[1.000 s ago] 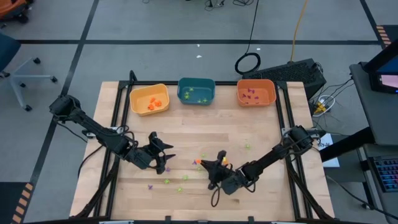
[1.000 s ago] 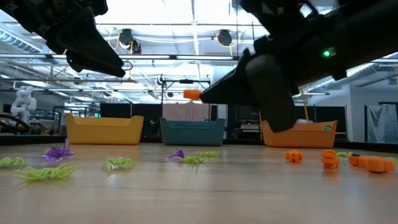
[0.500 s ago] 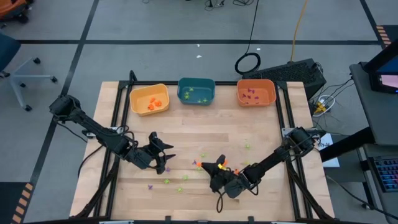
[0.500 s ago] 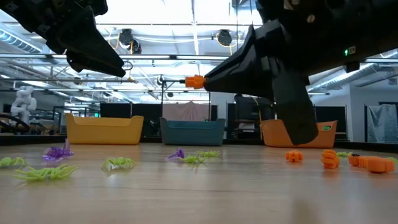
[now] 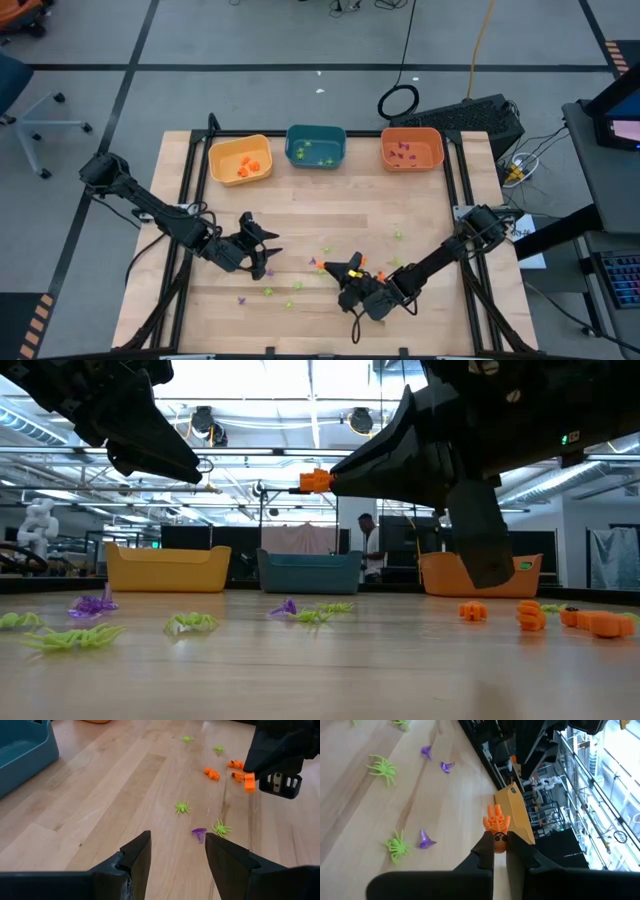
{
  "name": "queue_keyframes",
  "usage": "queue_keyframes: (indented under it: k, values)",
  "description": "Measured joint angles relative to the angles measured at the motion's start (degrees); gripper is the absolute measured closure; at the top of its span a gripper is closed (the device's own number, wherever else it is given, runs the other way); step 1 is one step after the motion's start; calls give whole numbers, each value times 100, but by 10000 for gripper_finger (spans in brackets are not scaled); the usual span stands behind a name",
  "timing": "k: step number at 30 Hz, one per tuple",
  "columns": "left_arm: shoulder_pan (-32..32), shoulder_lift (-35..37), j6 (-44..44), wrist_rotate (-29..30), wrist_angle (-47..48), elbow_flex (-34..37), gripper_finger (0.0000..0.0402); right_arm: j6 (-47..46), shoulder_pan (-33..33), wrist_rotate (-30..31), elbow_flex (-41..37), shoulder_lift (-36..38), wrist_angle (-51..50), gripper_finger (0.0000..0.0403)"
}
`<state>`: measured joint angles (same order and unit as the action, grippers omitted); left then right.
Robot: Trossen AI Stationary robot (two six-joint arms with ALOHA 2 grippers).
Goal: Sort Halloween decoration
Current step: Put the orange skeleton toy into the yellow bin
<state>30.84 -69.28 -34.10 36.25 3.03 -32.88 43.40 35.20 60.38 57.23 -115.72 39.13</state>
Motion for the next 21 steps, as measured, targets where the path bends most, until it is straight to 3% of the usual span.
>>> queue_keyframes:
  k: [16,21]
  values:
    - [1,-2,6,4,-324,0,217,-70,18,-9,0,0,9,399]
    - [-1,-314,197,294,-1113,0,217,-70,18,-12,0,0,128,399]
